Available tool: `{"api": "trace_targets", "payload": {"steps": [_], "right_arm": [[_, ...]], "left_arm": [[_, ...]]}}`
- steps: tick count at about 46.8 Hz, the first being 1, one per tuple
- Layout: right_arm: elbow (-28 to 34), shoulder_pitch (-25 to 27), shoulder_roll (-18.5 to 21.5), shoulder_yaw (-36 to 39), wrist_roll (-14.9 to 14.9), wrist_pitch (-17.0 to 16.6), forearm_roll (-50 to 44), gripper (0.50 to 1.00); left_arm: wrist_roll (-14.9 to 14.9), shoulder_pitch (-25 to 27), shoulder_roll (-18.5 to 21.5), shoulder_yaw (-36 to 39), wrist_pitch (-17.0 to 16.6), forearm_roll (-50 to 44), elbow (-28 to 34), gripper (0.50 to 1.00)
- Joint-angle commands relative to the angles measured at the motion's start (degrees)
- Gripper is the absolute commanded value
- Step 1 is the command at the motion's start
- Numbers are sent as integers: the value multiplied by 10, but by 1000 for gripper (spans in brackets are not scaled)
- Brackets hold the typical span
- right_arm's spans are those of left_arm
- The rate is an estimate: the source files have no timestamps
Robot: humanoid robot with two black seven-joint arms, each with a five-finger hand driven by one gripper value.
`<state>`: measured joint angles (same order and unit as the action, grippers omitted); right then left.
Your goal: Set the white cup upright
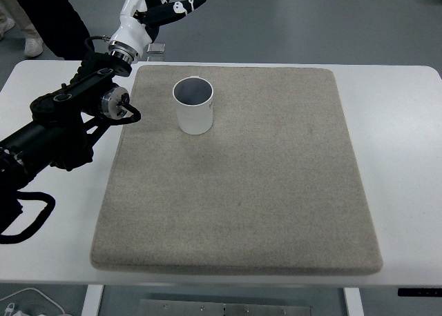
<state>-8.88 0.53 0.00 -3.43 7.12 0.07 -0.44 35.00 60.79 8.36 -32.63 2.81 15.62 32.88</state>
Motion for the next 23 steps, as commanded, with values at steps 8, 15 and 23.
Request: {"api": "trace_targets", "payload": {"steps": [8, 15, 23], "right_arm": [[0, 0, 0, 0, 0, 0, 0, 930], [0, 0, 0, 0, 0, 0, 0, 930], [-1, 0, 0, 0, 0, -1, -1, 930]], "left_arm": [[0, 6, -1, -2, 7, -112, -40, 992], [0, 6, -6, -3, 9, -128, -77, 992], [0, 2, -5, -3, 11, -185, -81, 994]]}}
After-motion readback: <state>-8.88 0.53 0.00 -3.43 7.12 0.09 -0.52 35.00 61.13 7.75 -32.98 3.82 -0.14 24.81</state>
